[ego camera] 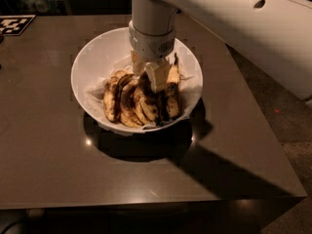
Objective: Pick banana from white bowl
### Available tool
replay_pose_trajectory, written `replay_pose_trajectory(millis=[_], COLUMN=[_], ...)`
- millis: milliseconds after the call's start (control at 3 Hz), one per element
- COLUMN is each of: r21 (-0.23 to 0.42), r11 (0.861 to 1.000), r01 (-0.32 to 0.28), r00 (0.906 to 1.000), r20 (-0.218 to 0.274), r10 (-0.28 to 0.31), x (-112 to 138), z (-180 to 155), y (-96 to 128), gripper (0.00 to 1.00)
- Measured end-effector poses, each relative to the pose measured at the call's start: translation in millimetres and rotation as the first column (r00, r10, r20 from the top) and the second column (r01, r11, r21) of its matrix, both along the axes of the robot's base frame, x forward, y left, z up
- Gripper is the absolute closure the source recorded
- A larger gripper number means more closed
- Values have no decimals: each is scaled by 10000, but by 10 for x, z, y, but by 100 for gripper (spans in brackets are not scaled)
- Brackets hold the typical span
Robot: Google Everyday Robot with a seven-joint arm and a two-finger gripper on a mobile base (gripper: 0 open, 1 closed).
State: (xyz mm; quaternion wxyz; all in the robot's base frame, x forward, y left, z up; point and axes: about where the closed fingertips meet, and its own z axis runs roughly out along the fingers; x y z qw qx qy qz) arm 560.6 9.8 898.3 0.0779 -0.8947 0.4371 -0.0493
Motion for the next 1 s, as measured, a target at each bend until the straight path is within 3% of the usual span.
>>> replay_pose_trajectory(millis=[667, 1000], r21=[10, 613], r11=[10000, 9981], r01=[2, 109], r00=[10000, 9996], r20=[5, 264], r10=[-2, -126], x=[-1, -81], z=[3, 220], y=[0, -39], gripper=[100, 100])
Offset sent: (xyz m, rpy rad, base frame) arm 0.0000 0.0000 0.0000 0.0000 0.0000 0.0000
